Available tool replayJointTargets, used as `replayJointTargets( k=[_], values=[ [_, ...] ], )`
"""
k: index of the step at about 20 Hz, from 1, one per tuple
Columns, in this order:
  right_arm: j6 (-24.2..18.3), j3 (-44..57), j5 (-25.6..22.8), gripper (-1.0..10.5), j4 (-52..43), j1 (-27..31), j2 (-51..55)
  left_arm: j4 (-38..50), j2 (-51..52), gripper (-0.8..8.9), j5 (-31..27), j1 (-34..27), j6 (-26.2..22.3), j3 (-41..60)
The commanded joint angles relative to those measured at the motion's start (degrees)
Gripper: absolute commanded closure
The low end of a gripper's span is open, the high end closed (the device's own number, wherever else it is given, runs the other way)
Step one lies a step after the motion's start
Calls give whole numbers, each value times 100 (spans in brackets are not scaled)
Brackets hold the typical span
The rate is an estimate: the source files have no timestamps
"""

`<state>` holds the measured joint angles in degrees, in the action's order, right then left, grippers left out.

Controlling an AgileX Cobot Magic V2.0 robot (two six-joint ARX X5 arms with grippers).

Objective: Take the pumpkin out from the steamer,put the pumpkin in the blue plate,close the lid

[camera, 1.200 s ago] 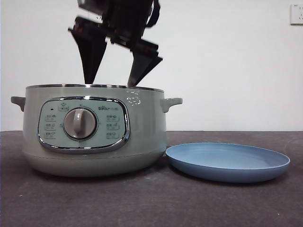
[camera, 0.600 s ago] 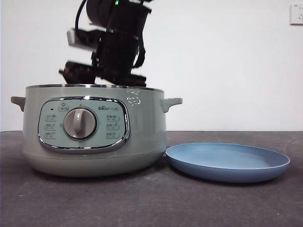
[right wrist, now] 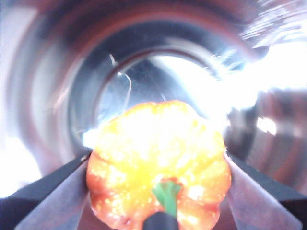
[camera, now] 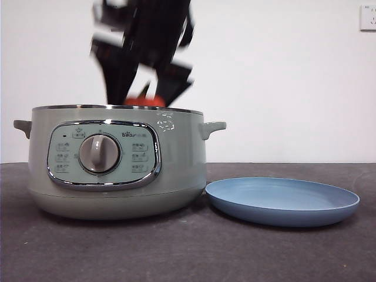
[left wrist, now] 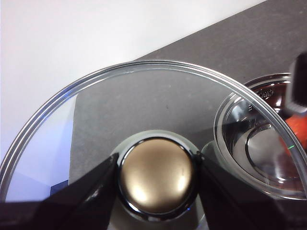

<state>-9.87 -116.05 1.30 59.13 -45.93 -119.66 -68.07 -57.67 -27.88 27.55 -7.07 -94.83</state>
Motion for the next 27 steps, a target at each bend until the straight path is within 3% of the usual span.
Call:
replayJointTargets(
  k=[1, 5, 8, 13, 21, 27],
  values=[
    [42, 4, -15, 954, 389, 197, 479, 363, 33, 826, -33, 15, -48, -85],
    [341, 4, -17, 954, 1359, 841, 1429, 632, 33, 826, -13, 15, -50, -85],
    [824, 20, -20, 956, 1961, 1414, 1705, 717, 33, 826, -9, 15, -52, -85],
    [1080, 1143, -44, 957, 1902, 1947, 2297, 717, -61, 826, 291, 15, -52, -85],
    [1346, 4288, -157, 956, -343, 1952, 3248, 743, -382, 826, 590, 15, -52, -85],
    [1344, 4944, -125, 954, -1864, 1952, 2815, 761, -485, 826, 732, 15, -50, -85]
  ],
)
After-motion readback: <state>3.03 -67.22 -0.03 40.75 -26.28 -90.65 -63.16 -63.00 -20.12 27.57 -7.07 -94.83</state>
